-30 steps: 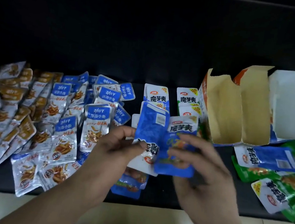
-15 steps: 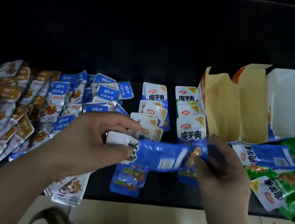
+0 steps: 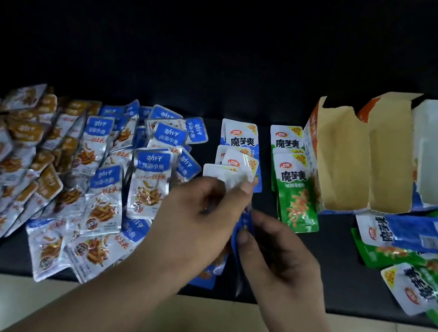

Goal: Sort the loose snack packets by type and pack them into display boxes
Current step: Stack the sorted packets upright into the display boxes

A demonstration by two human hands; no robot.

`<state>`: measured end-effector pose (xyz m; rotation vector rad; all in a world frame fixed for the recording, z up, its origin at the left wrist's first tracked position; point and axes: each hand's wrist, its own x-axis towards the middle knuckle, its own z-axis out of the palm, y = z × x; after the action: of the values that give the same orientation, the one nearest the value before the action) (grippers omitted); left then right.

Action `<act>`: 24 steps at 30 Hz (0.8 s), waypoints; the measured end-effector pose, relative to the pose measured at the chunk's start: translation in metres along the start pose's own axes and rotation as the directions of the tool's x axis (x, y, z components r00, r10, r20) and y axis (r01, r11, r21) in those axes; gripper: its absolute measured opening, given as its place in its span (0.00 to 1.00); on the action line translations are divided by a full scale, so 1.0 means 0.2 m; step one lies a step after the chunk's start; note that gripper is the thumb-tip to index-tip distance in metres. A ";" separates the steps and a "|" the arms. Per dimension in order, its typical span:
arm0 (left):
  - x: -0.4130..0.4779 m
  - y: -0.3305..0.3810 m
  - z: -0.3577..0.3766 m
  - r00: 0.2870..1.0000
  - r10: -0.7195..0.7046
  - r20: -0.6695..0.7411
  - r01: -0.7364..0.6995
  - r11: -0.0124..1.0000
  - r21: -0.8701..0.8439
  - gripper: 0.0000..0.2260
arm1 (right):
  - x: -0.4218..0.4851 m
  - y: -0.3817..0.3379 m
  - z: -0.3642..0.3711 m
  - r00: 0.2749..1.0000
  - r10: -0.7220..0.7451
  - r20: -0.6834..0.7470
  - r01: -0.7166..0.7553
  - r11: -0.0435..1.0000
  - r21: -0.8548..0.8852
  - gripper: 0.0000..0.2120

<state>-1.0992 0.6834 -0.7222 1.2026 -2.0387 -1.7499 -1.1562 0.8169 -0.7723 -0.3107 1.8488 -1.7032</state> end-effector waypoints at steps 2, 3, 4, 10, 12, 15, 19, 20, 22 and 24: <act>-0.02 0.01 0.00 0.985 -0.112 0.130 0.133 0.977 -0.168 0.17 | 0.01 -0.05 -0.04 0.996 0.088 0.028 -0.090 0.993 0.080 0.14; -0.03 0.02 -0.01 0.974 -0.138 0.182 0.181 0.954 -0.241 0.15 | 0.02 -0.08 -0.05 0.992 0.115 0.045 -0.120 0.986 0.114 0.14; -0.03 0.01 -0.01 0.968 -0.129 0.217 0.186 0.946 -0.264 0.12 | 0.02 -0.09 -0.06 0.989 0.135 0.064 -0.144 0.977 0.155 0.14; -0.02 -0.17 -0.02 0.979 0.162 0.127 -0.173 0.981 0.087 0.12 | 0.04 -0.08 -0.04 0.932 0.353 0.082 -0.355 0.841 0.409 0.10; 0.01 -0.22 -0.04 0.992 0.127 0.018 -0.128 0.982 0.137 0.07 | 0.03 -0.07 -0.02 0.923 0.374 0.091 -0.373 0.808 0.456 0.11; 0.02 -0.28 -0.05 0.999 -0.030 0.014 0.030 0.999 0.030 0.09 | 0.03 -0.04 -0.01 0.933 0.344 0.105 -0.358 0.856 0.372 0.09; 0.02 -0.37 -0.04 1.000 -0.005 -0.008 0.005 0.999 0.053 0.11 | 0.09 0.06 -0.03 0.967 0.240 -0.082 -0.245 0.968 -0.058 0.17; 0.03 -0.40 -0.04 1.000 0.022 -0.018 -0.020 0.996 0.090 0.12 | 0.10 0.09 -0.04 0.970 0.215 -0.113 -0.231 0.960 -0.160 0.20; 0.04 -0.44 -0.03 0.996 0.082 -0.018 -0.077 0.978 0.192 0.12 | 0.11 0.15 -0.05 0.978 0.148 -0.149 -0.194 0.910 -0.368 0.20; 0.04 -0.47 -0.03 0.989 0.146 -0.016 -0.137 0.952 0.274 0.12 | 0.12 0.21 -0.06 0.988 0.049 -0.144 -0.129 0.773 -0.622 0.15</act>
<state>-1.0591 0.6761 -0.8081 1.1151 -2.3388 -1.4074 -1.1734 0.8205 -0.8198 -0.3812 2.4524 -0.9982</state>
